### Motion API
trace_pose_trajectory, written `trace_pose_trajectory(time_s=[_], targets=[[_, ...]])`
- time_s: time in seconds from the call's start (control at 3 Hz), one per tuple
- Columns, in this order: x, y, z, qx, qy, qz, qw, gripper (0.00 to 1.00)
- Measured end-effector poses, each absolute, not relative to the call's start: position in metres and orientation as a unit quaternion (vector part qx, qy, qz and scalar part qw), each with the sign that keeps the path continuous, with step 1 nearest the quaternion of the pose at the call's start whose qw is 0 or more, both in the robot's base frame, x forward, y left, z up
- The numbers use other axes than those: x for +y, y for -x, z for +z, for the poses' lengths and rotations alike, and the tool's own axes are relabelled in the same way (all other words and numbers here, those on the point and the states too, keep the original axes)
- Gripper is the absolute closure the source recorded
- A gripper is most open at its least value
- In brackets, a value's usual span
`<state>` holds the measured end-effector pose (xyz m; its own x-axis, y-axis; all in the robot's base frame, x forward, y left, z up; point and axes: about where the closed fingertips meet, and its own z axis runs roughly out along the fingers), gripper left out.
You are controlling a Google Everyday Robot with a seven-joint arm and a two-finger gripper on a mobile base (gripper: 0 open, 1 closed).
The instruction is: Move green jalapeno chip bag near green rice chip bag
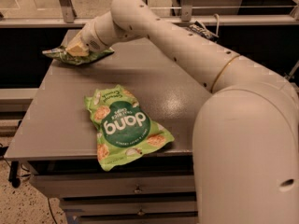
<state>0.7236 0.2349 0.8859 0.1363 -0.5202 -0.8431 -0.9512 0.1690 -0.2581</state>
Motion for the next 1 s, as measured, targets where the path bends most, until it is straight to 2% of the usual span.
trace_pose_trajectory(time_s=[0.33,1.0], targets=[[0.224,-0.720,0.892,0.614,0.593,0.233,0.465,1.00],[0.160,-0.703,0.904,0.630,0.586,0.194,0.472,1.00]])
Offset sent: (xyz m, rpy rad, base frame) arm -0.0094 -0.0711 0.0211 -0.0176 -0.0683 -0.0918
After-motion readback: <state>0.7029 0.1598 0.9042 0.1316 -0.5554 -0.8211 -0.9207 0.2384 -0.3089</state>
